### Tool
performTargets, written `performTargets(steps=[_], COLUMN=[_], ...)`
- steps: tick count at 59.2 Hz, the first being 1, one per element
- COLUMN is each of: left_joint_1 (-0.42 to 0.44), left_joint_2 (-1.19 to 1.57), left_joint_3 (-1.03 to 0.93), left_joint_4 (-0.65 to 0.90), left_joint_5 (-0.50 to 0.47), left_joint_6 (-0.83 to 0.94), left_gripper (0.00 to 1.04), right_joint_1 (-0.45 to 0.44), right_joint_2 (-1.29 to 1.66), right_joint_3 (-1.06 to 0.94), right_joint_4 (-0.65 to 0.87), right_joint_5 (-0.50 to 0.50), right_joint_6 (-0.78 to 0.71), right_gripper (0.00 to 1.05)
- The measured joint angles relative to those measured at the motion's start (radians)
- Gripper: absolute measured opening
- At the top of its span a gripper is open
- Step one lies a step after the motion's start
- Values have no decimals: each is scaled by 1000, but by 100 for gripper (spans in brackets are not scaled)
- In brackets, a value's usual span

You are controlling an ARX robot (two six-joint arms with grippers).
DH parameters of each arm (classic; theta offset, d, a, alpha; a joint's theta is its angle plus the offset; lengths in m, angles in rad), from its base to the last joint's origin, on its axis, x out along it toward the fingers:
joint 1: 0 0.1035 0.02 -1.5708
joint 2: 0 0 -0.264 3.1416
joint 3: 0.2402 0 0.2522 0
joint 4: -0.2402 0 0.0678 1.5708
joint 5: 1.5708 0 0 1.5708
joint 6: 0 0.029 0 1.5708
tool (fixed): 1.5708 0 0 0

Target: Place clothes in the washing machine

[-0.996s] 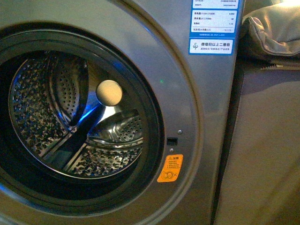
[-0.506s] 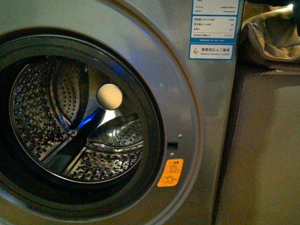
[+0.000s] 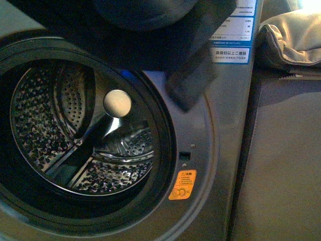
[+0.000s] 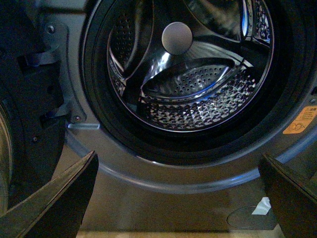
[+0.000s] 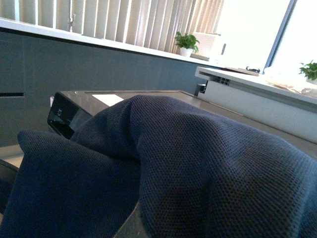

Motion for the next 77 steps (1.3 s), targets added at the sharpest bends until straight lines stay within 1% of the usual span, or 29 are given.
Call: performTargets(steps=[45,46,47,48,50,51,52,53,57,60,63,68,72,77], left_joint_1=[1,13,32,45,102,117,147,175,249,307,333,334,315,265], left_joint_2=[0,5,16,24,70,85,117,152,258,377,484,605,684,769], left_joint_3=[0,0,0,1,5,6,12,22,68,149,246,379,481,602], left_joint_4=[0,7,24,35,89,105,135,165,252,342,403,457,494,532], left_joint_5=[6,28,97,125,239,253,312,350,448,522,569,610,615,636], left_joint_6=[-3,-17,-45,-52,-97,-107,-124,-133,-146,-152,-156,-172,-198,-230], left_gripper=[98,98,98,98,98,98,98,98,98,98,98,98,98,98], right_joint_1=[-8,-8,-8,-8,-8,-8,-8,-8,-8,-8,-8,-8,-8,-8], right_joint_2=[-18,-18,-18,-18,-18,-18,-18,-18,-18,-18,-18,-18,-18,-18], right_joint_3=[-9,-9,-9,-9,-9,-9,-9,-9,-9,-9,-9,-9,-9,-9], right_joint_4=[6,6,6,6,6,6,6,6,6,6,6,6,6,6], right_joint_5=[4,4,4,4,5,5,4,4,4,4,4,4,4,4], right_joint_6=[2,2,2,2,2,2,2,2,2,2,2,2,2,2], right_gripper=[14,14,14,14,14,14,14,14,14,14,14,14,14,14])
